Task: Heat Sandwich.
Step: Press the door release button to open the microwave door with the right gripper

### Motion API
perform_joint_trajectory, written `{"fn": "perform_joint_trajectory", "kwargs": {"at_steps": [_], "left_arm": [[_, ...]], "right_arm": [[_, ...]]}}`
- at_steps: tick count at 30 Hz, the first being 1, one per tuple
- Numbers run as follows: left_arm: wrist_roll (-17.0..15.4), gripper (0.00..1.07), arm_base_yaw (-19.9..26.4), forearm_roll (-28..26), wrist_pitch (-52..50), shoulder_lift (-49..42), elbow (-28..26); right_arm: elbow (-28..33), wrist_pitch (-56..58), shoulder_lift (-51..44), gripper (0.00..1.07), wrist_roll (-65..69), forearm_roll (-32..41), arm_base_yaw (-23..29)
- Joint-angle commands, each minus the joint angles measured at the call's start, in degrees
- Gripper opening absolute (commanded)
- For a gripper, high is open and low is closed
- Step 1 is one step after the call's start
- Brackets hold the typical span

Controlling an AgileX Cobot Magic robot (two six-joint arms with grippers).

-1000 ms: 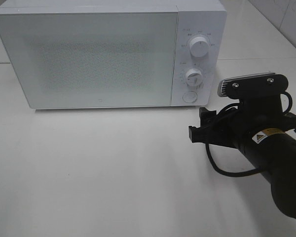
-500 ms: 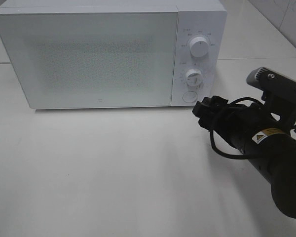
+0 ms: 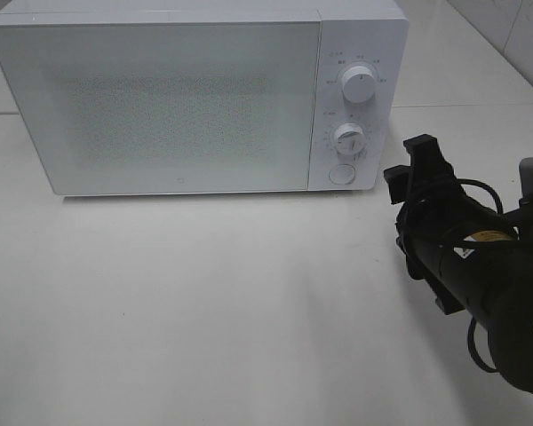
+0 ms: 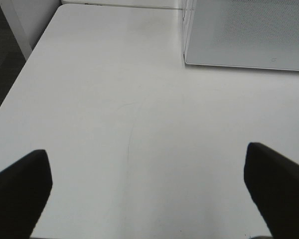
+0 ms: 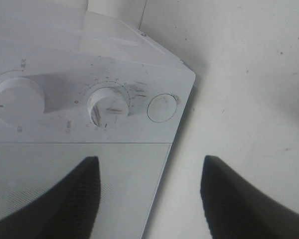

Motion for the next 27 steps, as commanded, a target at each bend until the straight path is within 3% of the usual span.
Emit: {"fn": "perform_joint_trajectory", "kwargs": {"at_steps": [1, 3, 4, 5, 7, 9, 27], "left_arm": [[0.0, 1.00, 0.1, -0.3, -0.5, -1.0, 0.1], [0.0, 1.00, 0.1, -0.3, -0.5, -1.0, 0.1], [0.0, 1.00, 0.1, -0.3, -0.5, -1.0, 0.1], [0.0, 1.00, 0.1, -0.3, -0.5, -1.0, 0.1], [0.0, 1.00, 0.1, -0.3, -0.5, -1.0, 0.1], [0.0, 1.00, 0.1, -0.3, -0.5, -1.0, 0.1], [0.0, 1.00, 0.1, -0.3, -0.5, -0.9, 0.1]], "right_arm": [[-0.4, 0.4, -0.1, 0.47, 7.2, -0.7, 0.2], [-0.4, 1.3, -0.1, 0.31, 9.5, -0.6, 0.2], [-0.4, 1.3, -0.1, 0.31, 9.5, -0.6, 0.2], [-0.4, 1.3, -0.1, 0.25, 9.7, -0.6, 0.2], [-0.4, 1.3, -0.1, 0.06, 9.7, -0.6, 0.2], [-0.4, 1.3, -0.1, 0.00, 9.7, -0.6, 0.2], [-3.2, 1.4, 3.9, 0.00, 11.1, -1.0, -0.2]]}}
